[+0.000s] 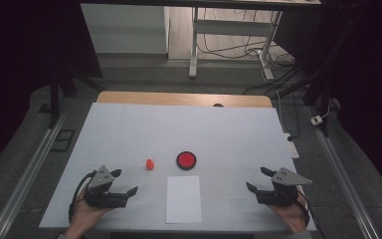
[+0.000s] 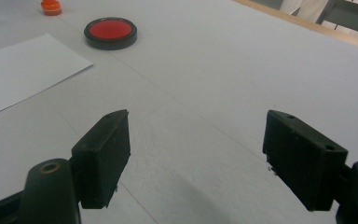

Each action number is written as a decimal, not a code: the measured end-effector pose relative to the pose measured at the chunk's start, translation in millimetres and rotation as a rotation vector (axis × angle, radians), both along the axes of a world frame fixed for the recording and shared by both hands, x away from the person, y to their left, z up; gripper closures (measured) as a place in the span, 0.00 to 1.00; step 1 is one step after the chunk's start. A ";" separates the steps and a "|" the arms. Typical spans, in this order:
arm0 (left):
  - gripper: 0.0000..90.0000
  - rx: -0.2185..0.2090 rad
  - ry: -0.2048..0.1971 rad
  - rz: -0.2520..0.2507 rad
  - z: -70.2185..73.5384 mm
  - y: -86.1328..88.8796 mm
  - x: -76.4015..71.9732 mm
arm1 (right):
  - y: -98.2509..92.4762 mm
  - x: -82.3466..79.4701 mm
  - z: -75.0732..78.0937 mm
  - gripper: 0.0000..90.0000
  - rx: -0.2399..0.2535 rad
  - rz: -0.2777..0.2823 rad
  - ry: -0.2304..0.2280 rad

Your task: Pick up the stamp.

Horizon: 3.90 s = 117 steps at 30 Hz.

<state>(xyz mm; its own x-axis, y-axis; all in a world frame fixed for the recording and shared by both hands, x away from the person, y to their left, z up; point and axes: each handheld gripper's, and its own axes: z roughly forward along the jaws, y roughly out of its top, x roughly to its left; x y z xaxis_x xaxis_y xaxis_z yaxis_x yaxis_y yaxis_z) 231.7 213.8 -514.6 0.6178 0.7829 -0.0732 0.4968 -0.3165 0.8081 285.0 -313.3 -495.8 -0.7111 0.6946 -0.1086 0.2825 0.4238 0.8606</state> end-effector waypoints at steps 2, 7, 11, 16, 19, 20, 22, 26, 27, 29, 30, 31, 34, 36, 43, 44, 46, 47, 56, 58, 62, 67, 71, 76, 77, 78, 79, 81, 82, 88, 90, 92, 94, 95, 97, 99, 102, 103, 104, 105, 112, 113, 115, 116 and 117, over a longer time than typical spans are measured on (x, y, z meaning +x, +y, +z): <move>0.16 -0.005 -0.001 -0.001 0.8 0.7 -1.1 | 0.3 -0.2 -0.3 0.26 0.002 -0.001 0.001; 0.16 -0.004 -0.001 -0.003 1.0 1.3 -1.5 | 1.1 0.2 -0.2 0.26 0.003 -0.001 0.006; 0.16 -0.002 -0.001 -0.002 0.4 2.2 -0.8 | 1.5 1.4 -2.8 0.26 -0.001 0.001 0.017; 0.17 -0.003 -0.015 0.003 2.0 2.5 -2.1 | 3.4 1.1 -2.0 0.26 0.001 0.010 0.020; 0.17 0.000 -0.013 0.000 2.2 1.8 -2.1 | 3.5 1.0 -1.3 0.27 0.007 0.010 0.014; 0.17 0.000 -0.013 0.000 2.2 1.8 -2.1 | 3.5 1.0 -1.3 0.27 0.007 0.010 0.014; 0.17 0.002 -0.012 -0.002 2.4 1.4 -1.6 | 2.3 1.2 -0.7 0.27 0.010 0.004 0.012; 0.17 0.005 -0.011 -0.004 3.3 1.2 -0.6 | 1.5 1.3 -0.2 0.27 0.019 -0.001 0.008; 0.17 0.004 -0.010 -0.003 3.4 1.2 -0.3 | 1.4 1.2 0.1 0.27 0.017 -0.002 0.008; 0.17 0.004 -0.009 -0.003 3.7 1.1 0.2 | 1.8 1.2 0.2 0.27 0.018 -0.002 0.007; 0.17 0.005 -0.009 -0.003 3.9 1.1 0.7 | 2.0 1.2 0.1 0.27 0.017 -0.002 0.006; 0.17 0.006 -0.008 -0.004 4.2 1.0 1.1 | 2.1 0.9 0.3 0.27 0.008 -0.007 0.005; 0.17 0.008 -0.007 -0.004 4.9 -0.1 2.4 | 2.4 1.1 0.2 0.27 0.007 -0.005 0.007; 0.17 0.009 -0.006 -0.006 5.0 -0.4 2.9 | 2.4 1.4 0.0 0.28 0.014 -0.002 0.011; 0.17 0.018 0.007 -0.011 7.6 -4.2 6.7 | 2.1 1.4 0.0 0.28 0.018 -0.004 0.014; 0.17 0.018 0.007 -0.011 7.6 -4.2 6.7 | 2.1 1.4 0.0 0.28 0.018 -0.004 0.014; 0.17 0.037 0.001 -0.007 11.2 -7.0 7.7 | 2.4 1.4 0.0 0.28 0.015 -0.002 0.011; 0.17 0.047 -0.001 -0.007 13.0 -8.1 7.9 | 2.5 1.3 -0.1 0.28 0.014 -0.002 0.009; 0.17 0.087 0.006 -0.023 28.9 -16.7 13.5 | 4.7 1.4 -1.7 0.27 0.012 0.003 0.013; 0.17 0.106 0.010 -0.033 33.4 -22.2 19.9 | 5.0 1.1 -1.5 0.27 0.007 0.006 0.011; 0.17 0.117 0.011 -0.046 36.8 -27.8 25.3 | 4.8 0.4 -0.7 0.28 0.007 0.007 0.003; 0.18 0.123 0.017 -0.049 38.7 -33.5 32.4 | 3.9 1.0 -1.7 0.28 0.010 0.005 0.006; 0.18 0.119 0.015 -0.037 40.8 -34.5 39.9 | 4.8 0.2 -1.2 0.28 0.004 0.009 -0.002; 0.19 0.109 0.023 -0.027 42.5 -34.7 49.1 | 5.6 0.4 -1.4 0.28 0.005 0.012 0.000; 0.19 0.111 0.026 -0.027 42.5 -34.8 51.0 | 5.6 0.5 -1.8 0.28 0.002 0.012 0.001; 0.19 0.111 0.029 -0.025 42.2 -35.2 52.7 | 5.6 0.7 -2.2 0.28 0.002 0.013 0.002; 0.20 0.112 0.033 -0.025 41.7 -36.0 54.4 | 5.7 0.8 -2.7 0.28 0.005 0.014 0.003; 0.20 0.115 0.040 -0.028 40.6 -37.5 57.4 | 5.6 0.8 -3.1 0.28 0.004 0.012 0.006; 0.20 0.118 0.045 -0.032 39.6 -38.8 59.5 | 5.5 0.8 -3.1 0.28 0.004 0.011 0.006; 0.23 0.132 0.065 -0.033 32.7 -43.3 71.2 | 4.8 0.9 -2.8 0.28 -0.001 0.008 0.009; 0.23 0.138 0.071 -0.027 30.1 -43.8 75.3 | 4.9 1.0 -3.0 0.28 -0.002 0.008 0.010; 0.24 0.143 0.073 -0.023 28.1 -44.0 78.7 | 4.9 1.3 -3.5 0.28 -0.004 0.010 0.010; 0.24 0.142 0.075 -0.019 26.4 -44.4 81.7 | 4.9 1.5 -4.2 0.28 -0.005 0.009 0.014; 0.25 0.142 0.075 -0.017 25.5 -44.8 83.2 | 4.9 1.8 -4.5 0.28 -0.006 0.010 0.013; 0.25 0.144 0.078 -0.016 23.8 -45.6 86.3 | 5.0 1.9 -5.1 0.28 -0.008 0.010 0.016; 0.25 0.149 0.077 -0.014 21.7 -47.3 89.3 | 5.3 1.9 -5.3 0.28 -0.012 0.006 0.017; 0.26 0.144 0.084 -0.010 18.4 -51.5 94.9 | 6.0 2.6 -6.4 0.28 -0.008 0.011 0.018; 0.26 0.152 0.084 -0.013 17.6 -53.2 96.3 | 6.3 3.0 -6.8 0.28 -0.009 0.012 0.019; 0.26 0.162 0.083 -0.016 16.9 -54.6 97.5 | 6.8 2.6 -7.0 0.28 -0.013 0.010 0.025; 0.26 0.165 0.083 -0.013 16.2 -55.7 98.5 | 7.0 2.8 -7.4 0.28 -0.014 0.014 0.023; 0.28 0.178 0.088 -0.009 11.3 -56.6 103.7 | 6.6 3.2 -7.9 0.28 -0.014 0.014 0.027; 0.28 0.180 0.089 -0.010 10.3 -56.6 104.2 | 6.7 3.1 -7.9 0.28 -0.011 0.014 0.026; 0.29 0.184 0.092 -0.013 8.9 -56.8 104.8 | 6.4 2.9 -7.5 0.28 -0.013 0.011 0.026; 0.30 0.184 0.095 -0.014 8.4 -57.0 104.8 | 6.3 3.0 -7.6 0.28 -0.011 0.012 0.026; 0.30 0.187 0.096 -0.017 7.8 -57.3 105.0 | 6.3 3.0 -7.7 0.28 -0.011 0.012 0.027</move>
<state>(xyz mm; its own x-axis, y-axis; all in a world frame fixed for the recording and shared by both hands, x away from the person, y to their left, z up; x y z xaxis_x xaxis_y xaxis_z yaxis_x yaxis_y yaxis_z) 336.7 156.5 -506.9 0.6286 0.7777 0.0131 0.5621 -0.4658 0.6834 288.1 -306.9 -503.5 -0.7220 0.6851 -0.0967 0.3003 0.4363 0.8482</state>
